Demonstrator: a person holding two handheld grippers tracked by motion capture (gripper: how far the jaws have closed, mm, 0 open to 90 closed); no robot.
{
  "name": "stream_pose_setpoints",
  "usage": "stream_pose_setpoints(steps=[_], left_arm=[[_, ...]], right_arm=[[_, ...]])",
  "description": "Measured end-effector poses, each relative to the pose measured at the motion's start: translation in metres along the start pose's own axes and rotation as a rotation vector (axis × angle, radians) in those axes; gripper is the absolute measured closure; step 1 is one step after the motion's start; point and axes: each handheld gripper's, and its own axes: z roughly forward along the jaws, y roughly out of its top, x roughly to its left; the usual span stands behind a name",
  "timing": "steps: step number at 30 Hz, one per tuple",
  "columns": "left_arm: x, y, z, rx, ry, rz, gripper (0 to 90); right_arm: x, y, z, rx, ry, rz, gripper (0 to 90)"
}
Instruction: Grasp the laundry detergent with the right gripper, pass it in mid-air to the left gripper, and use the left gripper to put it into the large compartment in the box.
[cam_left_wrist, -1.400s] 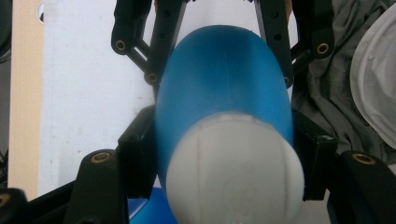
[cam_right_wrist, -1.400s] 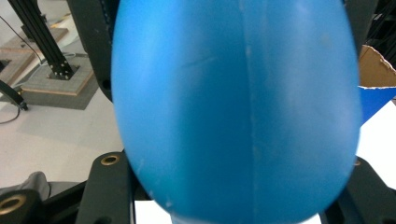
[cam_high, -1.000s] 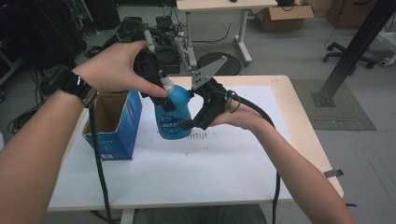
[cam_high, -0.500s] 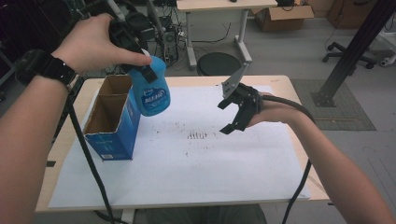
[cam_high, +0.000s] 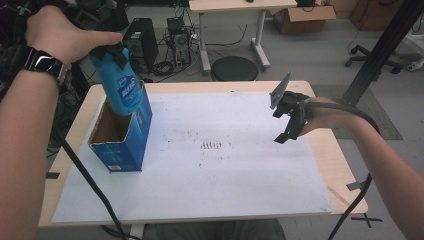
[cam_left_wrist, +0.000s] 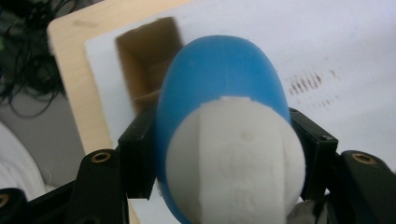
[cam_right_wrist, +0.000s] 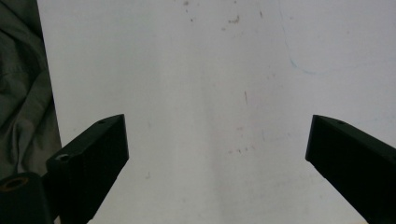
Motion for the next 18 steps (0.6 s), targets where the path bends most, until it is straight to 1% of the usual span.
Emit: stream_pose_setpoints(steps=[1,2,3,4,6,7,8,10,11,12,13,16,17,18], left_arm=[[0.009,-0.003,0.002,-0.002,0.012,-0.048,38.0],[0.009,-0.003,0.002,-0.002,0.012,-0.048,37.9],[0.013,-0.005,0.003,-0.011,0.014,-0.076,37.9],[0.018,-0.007,0.005,-0.013,0.015,-0.093,38.0],[0.025,-0.011,0.008,-0.017,0.016,-0.131,37.9],[0.03,-0.015,0.013,-0.017,0.018,-0.158,37.9],[0.033,-0.017,0.016,-0.012,0.021,-0.168,37.9],[0.034,-0.018,0.019,-0.009,0.025,-0.175,37.9],[0.036,-0.02,0.025,-0.001,0.033,-0.186,37.9],[0.036,-0.02,0.025,-0.001,0.033,-0.186,37.9],[0.036,-0.022,0.033,0.008,0.038,-0.186,37.9],[0.037,-0.026,0.046,0.023,0.039,-0.193,37.9],[0.037,-0.026,0.046,0.023,0.039,-0.193,37.9],[0.037,-0.027,0.051,0.026,0.036,-0.196,37.9]], right_arm=[[-0.001,-0.005,-0.004,0.014,-0.012,0.006,6.2],[-0.001,-0.005,-0.004,0.014,-0.012,0.006,6.2],[-0.002,-0.008,-0.006,0.019,-0.023,0.011,6.2],[-0.003,-0.012,-0.01,0.016,-0.026,0.019,6.7],[-0.003,-0.013,-0.012,0.017,-0.029,0.023,6.7],[-0.003,-0.016,-0.015,0.023,-0.036,0.026,6.8],[-0.003,-0.017,-0.016,0.025,-0.039,0.027,6.8],[-0.003,-0.018,-0.017,0.029,-0.043,0.025,6.8],[-0.002,-0.02,-0.018,0.034,-0.042,0.023,6.7],[-0.002,-0.02,-0.018,0.034,-0.042,0.023,6.7],[-0.001,-0.021,-0.019,0.037,-0.039,0.018,6.8],[0.001,-0.022,-0.02,0.036,-0.048,0.018,7.0],[0.001,-0.022,-0.021,0.036,-0.048,0.016,7.1],[0.001,-0.022,-0.021,0.036,-0.048,0.016,7.1]])
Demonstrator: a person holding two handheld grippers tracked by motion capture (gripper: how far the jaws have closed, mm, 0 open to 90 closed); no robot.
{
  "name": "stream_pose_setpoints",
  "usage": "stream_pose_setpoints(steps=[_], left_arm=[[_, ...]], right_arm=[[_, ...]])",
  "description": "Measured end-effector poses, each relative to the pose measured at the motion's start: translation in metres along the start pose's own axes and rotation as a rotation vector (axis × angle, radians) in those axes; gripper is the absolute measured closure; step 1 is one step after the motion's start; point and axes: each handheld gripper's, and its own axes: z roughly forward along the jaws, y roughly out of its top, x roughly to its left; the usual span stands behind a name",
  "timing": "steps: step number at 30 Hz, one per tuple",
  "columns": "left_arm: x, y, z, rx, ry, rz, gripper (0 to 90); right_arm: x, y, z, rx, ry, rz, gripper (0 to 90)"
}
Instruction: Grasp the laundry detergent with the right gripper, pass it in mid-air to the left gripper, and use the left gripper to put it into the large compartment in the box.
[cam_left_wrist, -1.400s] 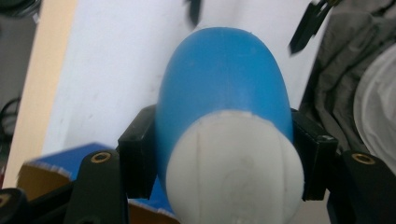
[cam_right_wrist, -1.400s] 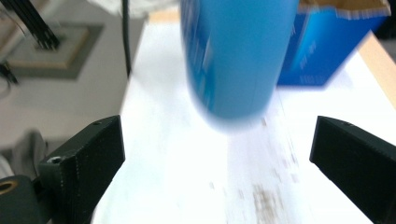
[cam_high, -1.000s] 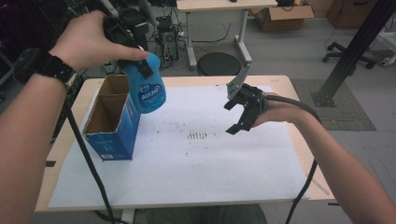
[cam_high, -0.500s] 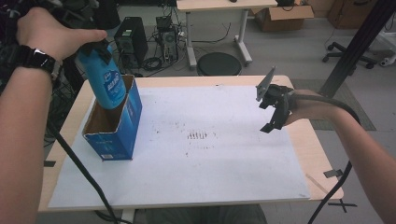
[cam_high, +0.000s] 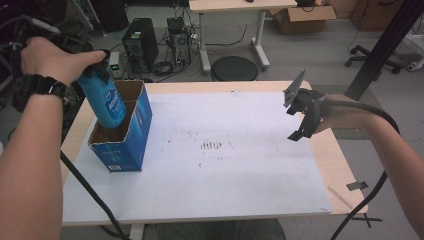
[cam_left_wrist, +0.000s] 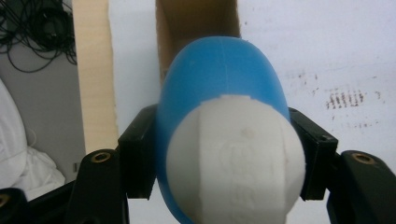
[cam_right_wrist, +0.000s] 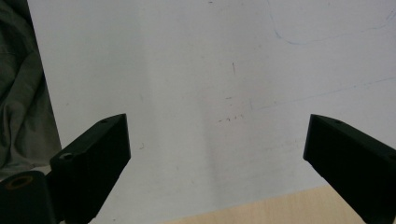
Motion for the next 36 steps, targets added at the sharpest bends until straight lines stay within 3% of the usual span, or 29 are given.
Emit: stream_pose_setpoints(steps=[6,12,18,26,36], left_arm=[[0.004,-0.007,0.04,0.034,-0.015,-0.018,37.9],[0.006,-0.011,0.063,0.058,-0.008,-0.02,37.9],[0.006,-0.018,0.094,0.086,-0.029,-0.026,37.9],[0.006,-0.026,0.12,0.109,-0.011,-0.026,37.9],[0.005,-0.034,0.141,0.115,-0.007,-0.024,37.9]], right_arm=[[0.002,-0.002,-0.001,-0.004,-0.007,0.001,7.3],[0.004,-0.001,0.0,0.0,-0.007,-0.001,7.3],[0.004,-0.002,0.003,0.005,-0.007,0.0,7.2],[0.004,-0.003,0.005,0.006,-0.002,0.006,7.2],[0.005,-0.004,0.005,0.001,0.003,0.008,7.2]])
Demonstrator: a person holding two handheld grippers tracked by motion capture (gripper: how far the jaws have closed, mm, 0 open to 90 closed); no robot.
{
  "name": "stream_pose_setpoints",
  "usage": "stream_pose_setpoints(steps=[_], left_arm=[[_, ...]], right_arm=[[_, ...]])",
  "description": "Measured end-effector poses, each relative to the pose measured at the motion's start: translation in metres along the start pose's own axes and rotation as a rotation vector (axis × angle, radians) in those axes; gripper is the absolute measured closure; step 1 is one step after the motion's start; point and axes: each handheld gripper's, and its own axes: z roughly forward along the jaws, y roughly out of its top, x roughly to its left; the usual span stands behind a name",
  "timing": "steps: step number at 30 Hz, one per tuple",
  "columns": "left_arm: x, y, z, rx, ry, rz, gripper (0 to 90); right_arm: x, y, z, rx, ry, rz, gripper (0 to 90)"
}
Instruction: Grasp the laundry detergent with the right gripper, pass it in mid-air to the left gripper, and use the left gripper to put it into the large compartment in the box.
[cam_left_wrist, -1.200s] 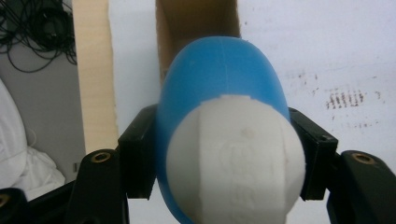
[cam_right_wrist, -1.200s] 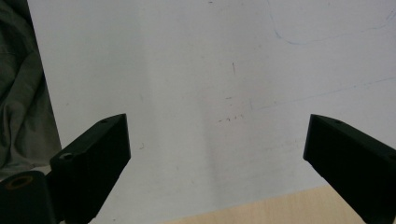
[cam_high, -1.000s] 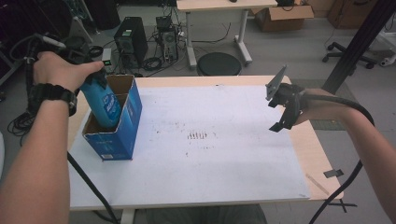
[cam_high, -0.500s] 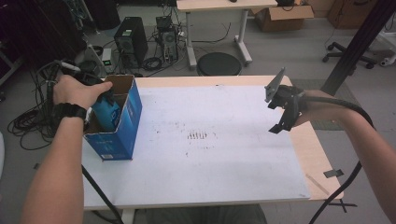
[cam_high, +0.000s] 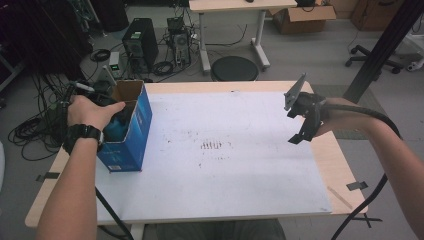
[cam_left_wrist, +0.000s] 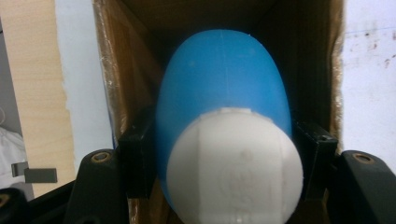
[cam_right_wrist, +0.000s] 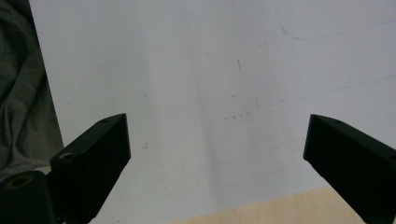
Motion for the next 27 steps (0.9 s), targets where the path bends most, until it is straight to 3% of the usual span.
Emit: stream_pose_setpoints(steps=[27], left_arm=[[-0.0014,-0.0031,0.0085,0.007,0.01,0.012,37.4]], right_arm=[[0.0019,-0.0017,0.0022,0.004,0.005,0.009,7.3]])
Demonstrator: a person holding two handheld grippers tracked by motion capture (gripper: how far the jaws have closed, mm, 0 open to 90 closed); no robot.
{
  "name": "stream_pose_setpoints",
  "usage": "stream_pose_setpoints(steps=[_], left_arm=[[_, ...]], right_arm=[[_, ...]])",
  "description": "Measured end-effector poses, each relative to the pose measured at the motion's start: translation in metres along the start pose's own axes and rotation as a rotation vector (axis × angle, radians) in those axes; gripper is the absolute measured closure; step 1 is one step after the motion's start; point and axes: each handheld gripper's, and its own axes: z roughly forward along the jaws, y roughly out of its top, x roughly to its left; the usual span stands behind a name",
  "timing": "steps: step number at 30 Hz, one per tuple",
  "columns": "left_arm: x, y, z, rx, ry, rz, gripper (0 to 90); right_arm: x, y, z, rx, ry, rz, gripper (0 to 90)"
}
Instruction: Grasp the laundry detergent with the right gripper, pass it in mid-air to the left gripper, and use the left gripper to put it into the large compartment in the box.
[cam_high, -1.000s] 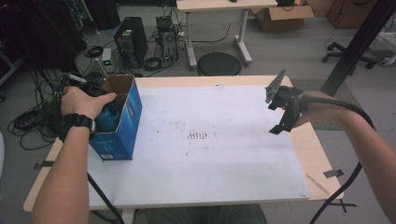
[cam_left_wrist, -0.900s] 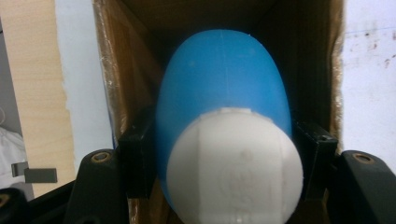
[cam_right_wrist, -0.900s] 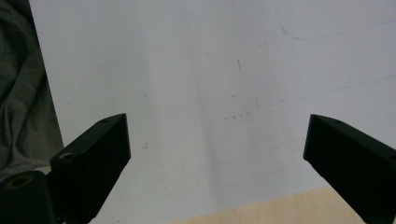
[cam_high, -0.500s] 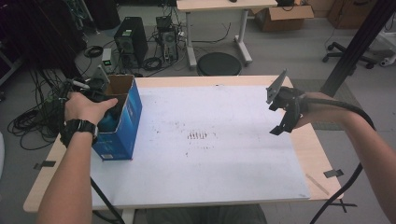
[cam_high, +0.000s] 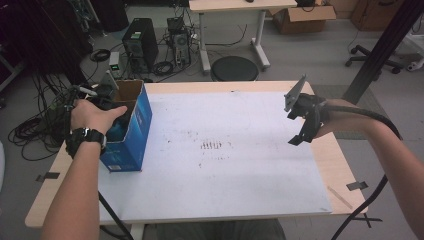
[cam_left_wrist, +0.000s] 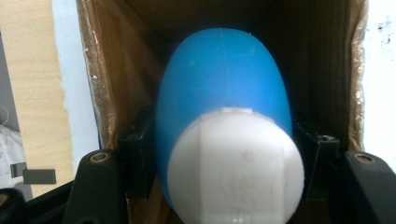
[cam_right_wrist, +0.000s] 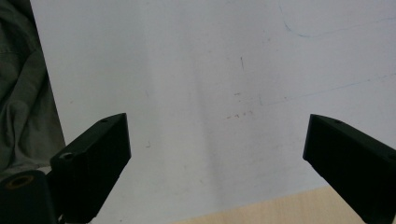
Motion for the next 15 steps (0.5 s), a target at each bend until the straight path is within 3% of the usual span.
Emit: stream_pose_setpoints(steps=[7,9,15], left_arm=[[-0.002,-0.001,-0.001,0.003,-0.012,0.005,35.0],[-0.003,-0.001,-0.002,0.01,0.004,0.01,31.7],[-0.002,-0.002,-0.012,-0.008,-0.002,0.001,28.9]], right_arm=[[0.0,0.0,0.0,0.001,0.0,0.003,7.4],[0.0,0.0,0.0,0.004,0.002,0.002,7.3],[0.001,0.0,0.0,0.002,0.003,0.003,7.4]])
